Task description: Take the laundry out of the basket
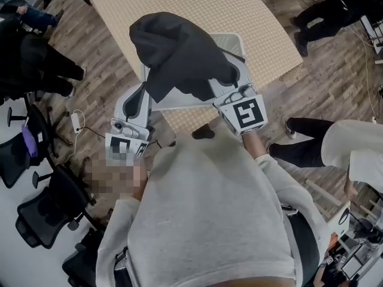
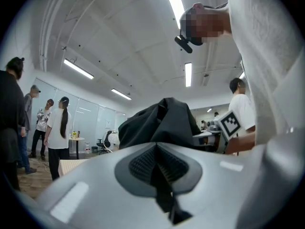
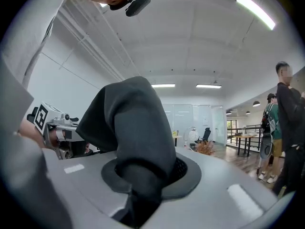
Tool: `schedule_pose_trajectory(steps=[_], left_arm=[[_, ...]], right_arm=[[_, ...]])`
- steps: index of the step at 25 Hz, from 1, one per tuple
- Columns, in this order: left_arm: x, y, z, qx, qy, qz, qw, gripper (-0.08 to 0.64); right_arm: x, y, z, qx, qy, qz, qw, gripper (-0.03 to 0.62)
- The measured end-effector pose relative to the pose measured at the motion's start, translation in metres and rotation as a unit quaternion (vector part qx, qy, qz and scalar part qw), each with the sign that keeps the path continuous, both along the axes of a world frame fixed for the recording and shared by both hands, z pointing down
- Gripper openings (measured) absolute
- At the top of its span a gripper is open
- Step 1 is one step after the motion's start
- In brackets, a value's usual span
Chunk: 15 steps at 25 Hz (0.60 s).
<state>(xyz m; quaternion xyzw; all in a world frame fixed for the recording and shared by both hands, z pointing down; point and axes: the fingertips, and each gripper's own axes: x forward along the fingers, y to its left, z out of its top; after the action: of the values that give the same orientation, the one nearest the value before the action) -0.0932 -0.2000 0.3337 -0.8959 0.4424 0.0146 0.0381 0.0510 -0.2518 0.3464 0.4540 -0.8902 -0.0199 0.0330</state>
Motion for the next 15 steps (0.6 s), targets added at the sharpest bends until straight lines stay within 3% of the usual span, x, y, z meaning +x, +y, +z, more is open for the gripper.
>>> schedule_pose_trajectory(steps=[4,15], left_arm=[[-0.001,0.021,-0.011,0.02,0.013,0.015,0.9996,0.006],[-0.058,0.133,-0.035,0.057,0.044,0.052,0.996,0.006]], right_arm=[[-0.004,0.027,-0.015,0.011,-0.004,0.009,1.0,0.095],[-0.043,0.152,-0.101,0.076,-0.026,0.046,0.996,0.095]])
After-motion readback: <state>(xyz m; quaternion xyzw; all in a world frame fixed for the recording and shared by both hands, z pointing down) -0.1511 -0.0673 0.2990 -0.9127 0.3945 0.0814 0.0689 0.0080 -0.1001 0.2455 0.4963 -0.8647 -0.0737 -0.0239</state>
